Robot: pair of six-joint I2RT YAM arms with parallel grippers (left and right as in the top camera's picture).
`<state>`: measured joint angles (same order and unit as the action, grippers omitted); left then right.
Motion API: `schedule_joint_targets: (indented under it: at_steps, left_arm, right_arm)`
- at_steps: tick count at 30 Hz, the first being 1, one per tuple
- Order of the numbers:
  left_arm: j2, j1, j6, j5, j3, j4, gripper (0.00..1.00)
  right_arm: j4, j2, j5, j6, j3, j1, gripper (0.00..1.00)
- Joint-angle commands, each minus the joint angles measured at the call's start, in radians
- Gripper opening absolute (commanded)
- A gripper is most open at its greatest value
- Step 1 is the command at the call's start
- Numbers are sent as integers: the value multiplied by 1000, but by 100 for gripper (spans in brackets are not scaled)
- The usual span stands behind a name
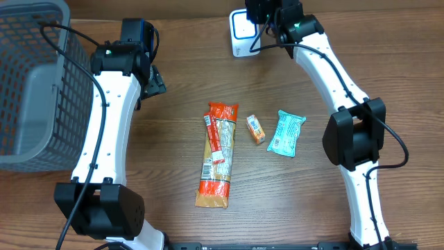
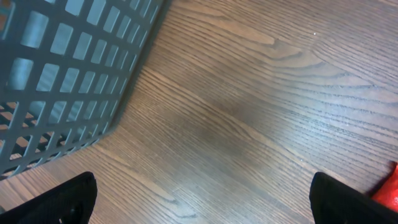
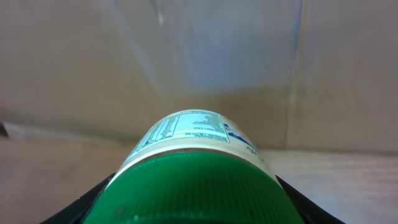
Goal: Scan the item barcode
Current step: 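Hold the green jar under the white scanner with the right gripper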
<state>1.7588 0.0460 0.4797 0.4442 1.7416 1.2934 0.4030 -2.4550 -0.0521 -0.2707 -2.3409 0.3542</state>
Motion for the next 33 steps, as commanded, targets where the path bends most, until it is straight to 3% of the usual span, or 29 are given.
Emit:
schedule_joint_targets:
  at_steps: [1,11,23,29,33]
  left_arm:
    - [-7,7,3,-1,13,-1,100]
    - [-7,7,3,-1,13,-1,100]
    - [-7,7,3,-1,13,-1,100]
    - [-7,7,3,-1,13,-1,100]
    - [-7,7,3,-1,13,-1,100]
  right_arm:
    - [-76,-44,-25,-50,-15,5,11]
    - [-327,-156,-25,-67,-15,33,11]
    - [-395,-160,-43,-63,-15,35,9]
    - [-411,-162,-122,89,-15,51,9]
    - [-420,-162,-123,98,-15,51,9]
